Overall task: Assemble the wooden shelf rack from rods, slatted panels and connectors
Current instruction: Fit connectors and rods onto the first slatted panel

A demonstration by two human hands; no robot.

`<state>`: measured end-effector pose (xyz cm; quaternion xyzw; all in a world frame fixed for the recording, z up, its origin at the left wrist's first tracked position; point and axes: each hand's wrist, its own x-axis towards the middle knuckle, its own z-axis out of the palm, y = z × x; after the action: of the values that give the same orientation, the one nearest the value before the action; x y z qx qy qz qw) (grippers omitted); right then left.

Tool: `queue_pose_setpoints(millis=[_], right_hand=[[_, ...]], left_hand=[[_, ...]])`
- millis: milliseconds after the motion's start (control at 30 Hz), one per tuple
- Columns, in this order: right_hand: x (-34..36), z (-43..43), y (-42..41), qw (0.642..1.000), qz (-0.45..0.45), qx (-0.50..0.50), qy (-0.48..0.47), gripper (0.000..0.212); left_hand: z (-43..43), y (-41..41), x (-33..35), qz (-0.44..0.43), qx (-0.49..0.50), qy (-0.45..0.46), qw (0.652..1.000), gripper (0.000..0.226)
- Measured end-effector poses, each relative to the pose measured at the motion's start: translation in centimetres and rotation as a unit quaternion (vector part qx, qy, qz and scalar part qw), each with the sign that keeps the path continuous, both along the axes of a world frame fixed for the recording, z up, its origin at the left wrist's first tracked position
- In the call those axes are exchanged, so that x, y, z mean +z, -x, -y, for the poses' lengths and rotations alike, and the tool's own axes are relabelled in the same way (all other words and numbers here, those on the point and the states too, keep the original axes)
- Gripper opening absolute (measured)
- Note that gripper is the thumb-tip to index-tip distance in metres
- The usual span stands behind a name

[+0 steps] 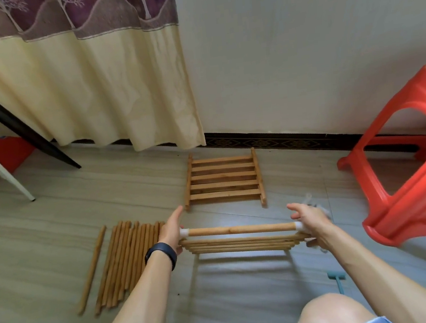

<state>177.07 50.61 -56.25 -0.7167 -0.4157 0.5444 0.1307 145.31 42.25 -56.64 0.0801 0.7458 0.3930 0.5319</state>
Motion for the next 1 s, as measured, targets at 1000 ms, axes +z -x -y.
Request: queue_pose_setpoints(millis=[1000], right_hand=[[-0.2,-1.7,0.1,1.000,0.010,-0.014,0.025,0.028]], left_hand=[[-0.9,0.1,0.5,-0.030,-0.088,0.054,0.994,0.024]])
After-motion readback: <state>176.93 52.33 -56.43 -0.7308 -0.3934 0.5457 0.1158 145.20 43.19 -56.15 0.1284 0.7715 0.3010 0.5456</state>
